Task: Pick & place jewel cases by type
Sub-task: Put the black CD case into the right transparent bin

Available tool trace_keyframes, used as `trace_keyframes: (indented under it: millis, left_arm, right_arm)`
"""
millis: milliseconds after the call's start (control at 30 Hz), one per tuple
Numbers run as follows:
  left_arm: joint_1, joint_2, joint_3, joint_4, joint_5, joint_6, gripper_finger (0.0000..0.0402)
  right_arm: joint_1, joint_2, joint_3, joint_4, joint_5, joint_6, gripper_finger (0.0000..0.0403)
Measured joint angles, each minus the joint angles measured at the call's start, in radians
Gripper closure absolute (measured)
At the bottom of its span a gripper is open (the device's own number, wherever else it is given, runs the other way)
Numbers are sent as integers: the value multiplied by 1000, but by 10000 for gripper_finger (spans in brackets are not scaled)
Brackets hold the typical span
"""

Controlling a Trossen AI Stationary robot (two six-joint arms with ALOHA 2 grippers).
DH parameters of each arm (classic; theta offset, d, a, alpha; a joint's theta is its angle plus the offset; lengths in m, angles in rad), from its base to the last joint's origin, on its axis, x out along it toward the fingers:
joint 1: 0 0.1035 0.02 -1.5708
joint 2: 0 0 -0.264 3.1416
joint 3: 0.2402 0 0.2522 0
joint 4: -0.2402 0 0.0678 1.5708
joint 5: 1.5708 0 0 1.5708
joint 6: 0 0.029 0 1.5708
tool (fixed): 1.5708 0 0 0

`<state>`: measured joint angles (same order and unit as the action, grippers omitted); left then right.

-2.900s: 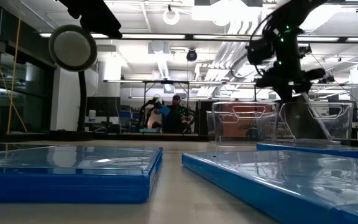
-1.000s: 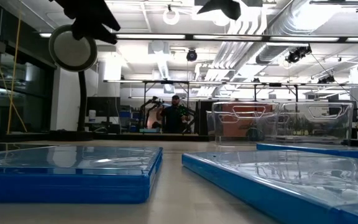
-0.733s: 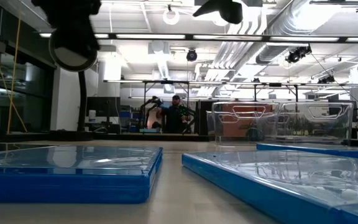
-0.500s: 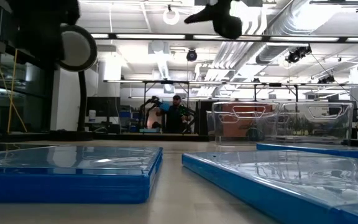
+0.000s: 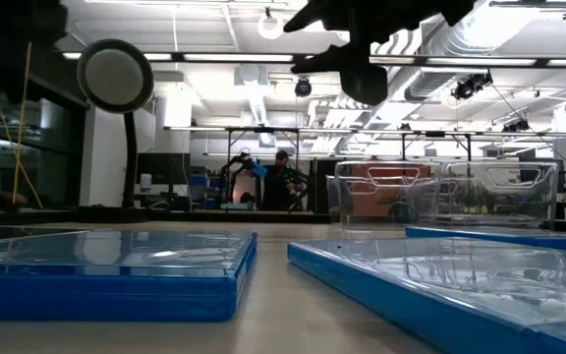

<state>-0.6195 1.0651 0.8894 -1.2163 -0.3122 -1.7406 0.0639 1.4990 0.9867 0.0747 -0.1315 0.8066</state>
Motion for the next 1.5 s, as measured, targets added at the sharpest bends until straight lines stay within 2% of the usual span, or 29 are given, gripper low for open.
trace_keyframes:
  millis: [333, 533, 833, 1033, 1167, 1367, 1500]
  left_arm:
    - [-7, 206, 0, 9, 205, -34, 166]
    - [-44, 207, 0, -1, 210, -43, 166]
    - [-151, 210, -10, -65, 285, -40, 166]
    - [-229, 214, -125, 150, 308, -40, 166]
    - [-238, 214, -198, 297, 312, -37, 166]
    - [-238, 214, -241, 328, 333, -36, 166]
    - [-238, 214, -286, 429, 324, -37, 166]
  right_arm:
    - [-27, 0, -2, 29, -31, -10, 224]
    - [-14, 0, -2, 50, -37, 9, 224]
    - [5, 0, -2, 66, 33, 67, 224]
    - [5, 0, -2, 71, 87, 95, 224]
    - [5, 0, -2, 74, 106, 114, 224]
    - [5, 0, -2, 74, 126, 139, 224]
    - [5, 0, -2, 74, 149, 153, 224]
